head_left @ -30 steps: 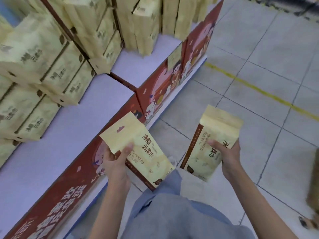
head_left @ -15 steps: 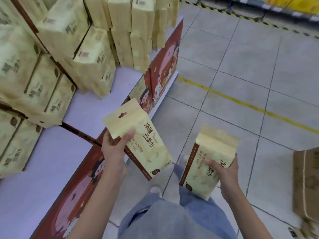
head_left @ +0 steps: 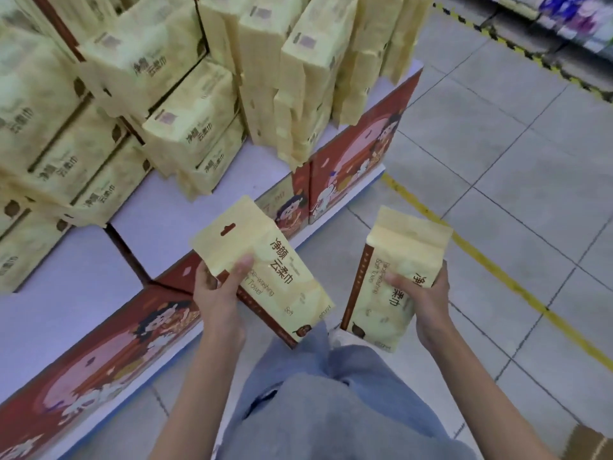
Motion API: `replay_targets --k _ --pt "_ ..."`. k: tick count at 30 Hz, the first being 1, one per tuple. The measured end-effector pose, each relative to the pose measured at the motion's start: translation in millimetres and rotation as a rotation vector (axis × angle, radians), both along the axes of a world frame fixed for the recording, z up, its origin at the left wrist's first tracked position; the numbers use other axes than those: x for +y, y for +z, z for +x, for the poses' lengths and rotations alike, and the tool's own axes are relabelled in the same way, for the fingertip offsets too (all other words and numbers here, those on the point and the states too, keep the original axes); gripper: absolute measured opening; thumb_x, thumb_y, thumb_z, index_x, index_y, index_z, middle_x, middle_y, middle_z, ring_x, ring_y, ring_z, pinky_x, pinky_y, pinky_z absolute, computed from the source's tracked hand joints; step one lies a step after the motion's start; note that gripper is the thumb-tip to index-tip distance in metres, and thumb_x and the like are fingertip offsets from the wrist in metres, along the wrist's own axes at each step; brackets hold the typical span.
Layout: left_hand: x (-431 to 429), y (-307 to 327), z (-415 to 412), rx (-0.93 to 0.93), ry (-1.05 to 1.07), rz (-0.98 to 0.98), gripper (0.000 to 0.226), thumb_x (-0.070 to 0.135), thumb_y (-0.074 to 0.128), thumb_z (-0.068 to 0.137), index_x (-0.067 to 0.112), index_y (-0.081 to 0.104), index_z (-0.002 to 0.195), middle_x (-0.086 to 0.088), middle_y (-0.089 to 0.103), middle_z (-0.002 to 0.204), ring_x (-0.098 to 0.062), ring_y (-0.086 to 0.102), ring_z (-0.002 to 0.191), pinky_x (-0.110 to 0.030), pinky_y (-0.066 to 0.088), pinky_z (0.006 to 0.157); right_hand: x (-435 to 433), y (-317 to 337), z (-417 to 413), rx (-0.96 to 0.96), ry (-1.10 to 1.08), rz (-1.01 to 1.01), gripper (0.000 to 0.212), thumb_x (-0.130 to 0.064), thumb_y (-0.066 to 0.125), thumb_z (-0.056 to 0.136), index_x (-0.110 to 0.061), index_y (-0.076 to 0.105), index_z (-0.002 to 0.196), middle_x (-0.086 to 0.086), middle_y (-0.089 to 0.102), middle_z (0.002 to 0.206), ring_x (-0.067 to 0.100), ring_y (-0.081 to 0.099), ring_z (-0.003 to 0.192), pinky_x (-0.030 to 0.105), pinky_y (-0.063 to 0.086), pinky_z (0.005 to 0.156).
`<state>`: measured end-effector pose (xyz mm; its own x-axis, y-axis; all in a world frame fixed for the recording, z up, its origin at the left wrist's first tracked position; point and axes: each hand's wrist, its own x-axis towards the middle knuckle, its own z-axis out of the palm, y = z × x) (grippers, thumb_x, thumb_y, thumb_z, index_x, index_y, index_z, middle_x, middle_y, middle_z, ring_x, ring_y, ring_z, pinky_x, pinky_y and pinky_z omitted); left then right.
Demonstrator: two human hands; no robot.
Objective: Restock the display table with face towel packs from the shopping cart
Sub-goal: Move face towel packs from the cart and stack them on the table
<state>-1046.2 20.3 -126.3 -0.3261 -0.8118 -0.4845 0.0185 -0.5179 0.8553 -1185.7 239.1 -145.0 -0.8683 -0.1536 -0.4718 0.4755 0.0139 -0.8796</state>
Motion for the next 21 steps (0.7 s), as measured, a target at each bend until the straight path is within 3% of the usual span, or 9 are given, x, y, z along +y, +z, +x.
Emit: replay_targets --k 4,8,13,15,18,21 --pt "-8.0 1.0 -10.3 -0.007 0.157 0.004 0.078 0.022 0.089 0.045 0.018 0.058 0.117 -0.008 0.064 0.122 -0.032 0.059 0.115 -0.047 0.049 0.096 -44.3 2.6 -44.7 -0.005 0.175 0.005 0.080 -0.006 0.082 0.047 -0.016 0.044 0.117 0.007 0.064 0.111 0.023 0.065 0.096 0.042 0.055 0.076" --pt "-30.8 -5.4 -25.8 -0.003 0.266 -0.008 0.058 0.018 0.077 0.059 0.016 0.057 0.114 -0.009 0.063 0.120 -0.032 0.057 0.118 -0.035 0.049 0.086 -107.6 4.1 -84.6 0.055 0.369 0.031 0.073 0.005 0.081 0.060 -0.019 0.042 0.116 0.003 0.063 0.109 0.020 0.064 0.099 0.038 0.053 0.077" --pt "-67.2 -11.9 -50.1 0.005 0.415 0.006 0.044 0.004 0.073 0.074 0.014 0.057 0.114 -0.007 0.064 0.116 -0.032 0.058 0.117 -0.040 0.049 0.092 -188.2 19.2 -124.6 0.159 0.637 0.068 0.088 -0.006 0.091 0.050 -0.021 0.042 0.122 -0.002 0.061 0.113 0.016 0.060 0.106 0.037 0.053 0.084" --pt "-80.0 -9.5 -57.7 0.019 0.456 0.012 0.056 0.010 0.080 0.064 0.014 0.057 0.115 -0.006 0.065 0.113 -0.031 0.059 0.115 -0.041 0.049 0.093 -218.7 32.9 -133.5 0.219 0.740 0.070 0.089 -0.006 0.090 0.051 -0.022 0.041 0.122 -0.007 0.059 0.111 0.010 0.058 0.105 0.027 0.052 0.082" --pt "-96.4 -2.6 -66.9 0.045 0.533 -0.001 0.073 0.022 0.086 0.047 0.016 0.059 0.115 -0.005 0.067 0.114 -0.026 0.062 0.109 -0.042 0.050 0.092 -269.7 62.7 -137.3 0.312 0.896 0.015 0.082 -0.006 0.089 0.053 -0.028 0.039 0.114 -0.023 0.052 0.100 -0.021 0.053 0.085 0.004 0.044 0.066" --pt "-106.2 0.4 -73.4 0.048 0.622 0.001 0.054 0.011 0.078 0.068 0.017 0.058 0.118 -0.008 0.065 0.117 -0.030 0.060 0.113 -0.045 0.050 0.092 -324.5 95.9 -139.7 0.372 1.040 -0.070 0.079 -0.005 0.089 0.055 -0.028 0.038 0.110 -0.025 0.051 0.097 -0.031 0.048 0.075 -0.002 0.040 0.063"
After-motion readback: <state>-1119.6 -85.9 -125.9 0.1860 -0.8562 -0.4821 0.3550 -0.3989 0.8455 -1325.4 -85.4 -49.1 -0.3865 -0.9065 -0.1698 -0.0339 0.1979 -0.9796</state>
